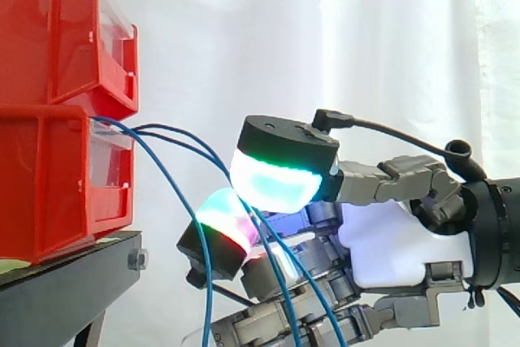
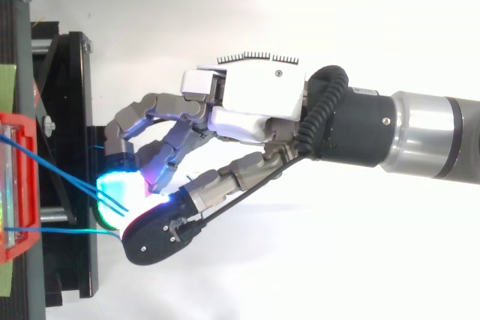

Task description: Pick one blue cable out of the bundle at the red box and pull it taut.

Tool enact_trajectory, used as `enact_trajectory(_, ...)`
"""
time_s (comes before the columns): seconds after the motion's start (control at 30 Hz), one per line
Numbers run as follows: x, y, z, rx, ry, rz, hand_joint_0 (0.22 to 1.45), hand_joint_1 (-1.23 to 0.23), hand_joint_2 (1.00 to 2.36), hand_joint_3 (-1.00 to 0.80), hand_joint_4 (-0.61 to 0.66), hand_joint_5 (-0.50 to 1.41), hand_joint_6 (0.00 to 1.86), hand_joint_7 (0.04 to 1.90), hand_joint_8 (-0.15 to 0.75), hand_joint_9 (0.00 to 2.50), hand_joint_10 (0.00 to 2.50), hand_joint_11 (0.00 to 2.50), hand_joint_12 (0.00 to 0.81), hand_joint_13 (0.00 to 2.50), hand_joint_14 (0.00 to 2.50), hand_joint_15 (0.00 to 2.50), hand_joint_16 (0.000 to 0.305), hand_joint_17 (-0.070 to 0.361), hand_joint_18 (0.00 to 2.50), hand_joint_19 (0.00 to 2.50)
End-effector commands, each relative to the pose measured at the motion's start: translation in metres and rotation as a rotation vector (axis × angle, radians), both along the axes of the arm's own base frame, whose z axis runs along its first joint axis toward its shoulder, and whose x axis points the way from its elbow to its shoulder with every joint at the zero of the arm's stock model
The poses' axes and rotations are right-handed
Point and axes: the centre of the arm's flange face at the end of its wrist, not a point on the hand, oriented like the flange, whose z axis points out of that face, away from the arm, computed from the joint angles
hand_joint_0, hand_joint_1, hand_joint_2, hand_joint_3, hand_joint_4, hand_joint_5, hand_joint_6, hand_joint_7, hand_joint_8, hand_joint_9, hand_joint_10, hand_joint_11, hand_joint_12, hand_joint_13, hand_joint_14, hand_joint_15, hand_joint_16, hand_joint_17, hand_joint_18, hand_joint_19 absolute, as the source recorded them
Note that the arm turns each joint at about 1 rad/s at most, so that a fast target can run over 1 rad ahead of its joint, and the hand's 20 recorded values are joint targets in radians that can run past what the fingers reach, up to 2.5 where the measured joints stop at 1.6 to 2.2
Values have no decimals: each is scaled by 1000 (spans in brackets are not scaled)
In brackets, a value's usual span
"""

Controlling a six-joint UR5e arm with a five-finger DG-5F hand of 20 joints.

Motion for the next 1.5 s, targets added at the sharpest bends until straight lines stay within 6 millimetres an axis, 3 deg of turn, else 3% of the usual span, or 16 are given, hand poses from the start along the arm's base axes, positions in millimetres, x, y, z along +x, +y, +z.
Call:
enact_trajectory(0.0,0,0,0,0,0,-1,580,-734,1009,-161,167,-138,900,1079,401,1097,11,1057,423,664,11,346,63,142,683,424)
enact_trajectory(0.37,0,-1,0,1,-1,-2,570,-597,1005,-168,143,-129,869,1067,374,1106,12,878,432,642,12,324,67,150,665,427)
enact_trajectory(0.73,0,-2,1,3,-1,-2,571,-694,1001,-97,174,-137,861,1018,385,1090,11,883,439,648,10,325,68,154,689,411)
enact_trajectory(1.17,0,-2,0,3,0,-4,576,-585,1000,-110,164,-122,816,1000,373,1102,12,803,438,632,10,313,68,154,665,430)
enact_trajectory(1.47,0,-5,1,4,-2,-5,575,-616,1005,-105,190,-112,787,991,380,1102,13,815,441,631,10,315,69,155,666,420)
